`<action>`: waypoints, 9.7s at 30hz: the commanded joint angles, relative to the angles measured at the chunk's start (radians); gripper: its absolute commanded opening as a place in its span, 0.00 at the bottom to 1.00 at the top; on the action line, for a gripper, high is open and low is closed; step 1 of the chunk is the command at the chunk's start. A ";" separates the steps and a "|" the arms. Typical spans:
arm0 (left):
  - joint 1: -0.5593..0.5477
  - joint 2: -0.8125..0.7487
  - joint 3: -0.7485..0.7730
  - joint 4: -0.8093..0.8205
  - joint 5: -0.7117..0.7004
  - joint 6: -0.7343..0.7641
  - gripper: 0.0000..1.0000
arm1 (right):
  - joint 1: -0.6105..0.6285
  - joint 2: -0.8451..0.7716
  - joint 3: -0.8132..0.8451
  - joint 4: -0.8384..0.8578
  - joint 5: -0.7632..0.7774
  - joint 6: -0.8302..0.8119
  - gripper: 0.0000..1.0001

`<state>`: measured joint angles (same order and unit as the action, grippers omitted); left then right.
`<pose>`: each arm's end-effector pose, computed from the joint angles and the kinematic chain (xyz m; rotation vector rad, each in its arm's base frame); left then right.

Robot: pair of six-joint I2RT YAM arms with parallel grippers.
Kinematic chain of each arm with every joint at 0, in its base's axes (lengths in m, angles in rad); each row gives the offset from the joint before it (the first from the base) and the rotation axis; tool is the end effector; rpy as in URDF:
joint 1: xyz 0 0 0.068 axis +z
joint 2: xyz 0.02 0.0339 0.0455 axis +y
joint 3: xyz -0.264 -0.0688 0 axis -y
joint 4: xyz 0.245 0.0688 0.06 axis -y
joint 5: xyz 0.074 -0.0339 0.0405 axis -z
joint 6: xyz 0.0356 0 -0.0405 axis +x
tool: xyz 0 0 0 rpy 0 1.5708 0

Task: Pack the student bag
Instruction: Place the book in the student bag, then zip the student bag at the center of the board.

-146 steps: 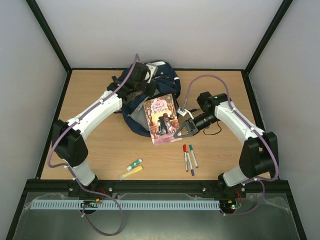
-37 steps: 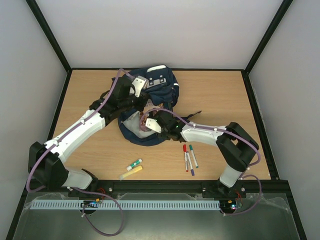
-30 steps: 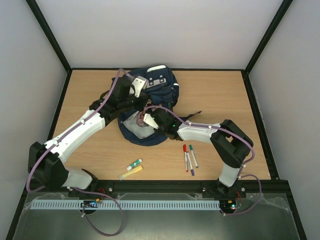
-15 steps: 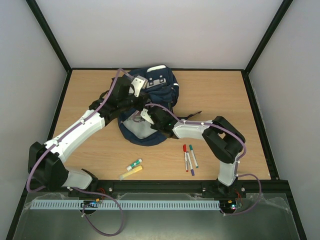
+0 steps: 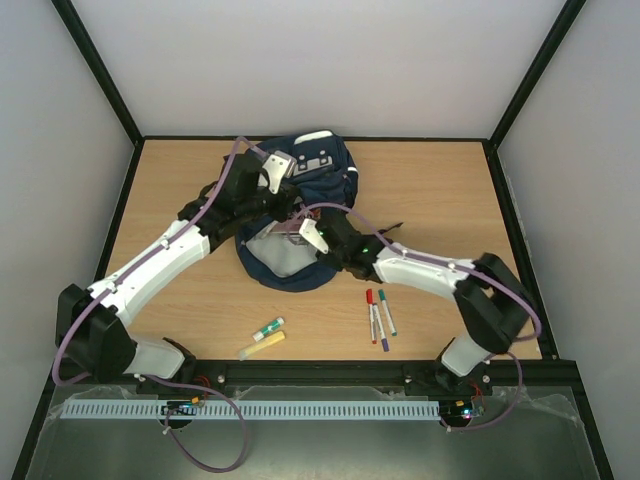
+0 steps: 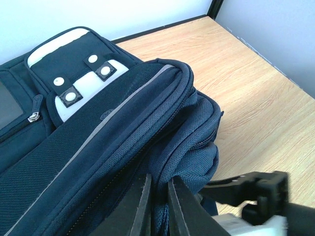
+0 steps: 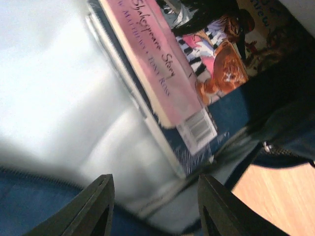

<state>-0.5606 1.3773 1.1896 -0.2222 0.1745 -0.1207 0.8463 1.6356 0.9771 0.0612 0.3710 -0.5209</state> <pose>0.2687 -0.1760 0.3423 0.5546 1.9489 -0.6100 0.2457 0.2582 0.2142 -1.1753 1.7760 -0.2108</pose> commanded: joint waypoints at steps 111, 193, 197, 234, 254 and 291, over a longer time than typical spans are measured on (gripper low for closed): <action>-0.058 -0.080 -0.468 -0.013 0.005 -0.273 0.57 | -0.347 0.134 0.196 -0.450 -0.372 0.308 0.54; 0.085 -0.059 -0.745 0.453 0.236 -0.453 0.05 | -0.348 0.158 0.202 -0.480 -0.504 0.292 0.54; 0.084 -0.117 -0.710 0.301 0.179 -0.442 0.02 | -0.347 0.156 0.205 -0.481 -0.509 0.294 0.54; -0.318 0.265 -0.221 0.068 0.149 -0.269 0.02 | -0.458 0.099 0.262 -0.554 -0.748 0.318 0.52; -0.391 0.372 0.091 -0.201 -0.033 -0.098 0.45 | -0.633 -0.373 -0.052 -0.644 -0.636 0.143 0.54; -0.367 0.339 -0.205 0.118 -0.128 -0.032 0.42 | -0.492 -0.053 -0.013 -0.648 -0.925 0.172 0.49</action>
<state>-0.9360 1.7203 1.0134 -0.1669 0.0143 -0.1253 0.3443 1.5543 0.9348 -0.5556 -0.5030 -0.3679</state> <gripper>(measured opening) 0.421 0.500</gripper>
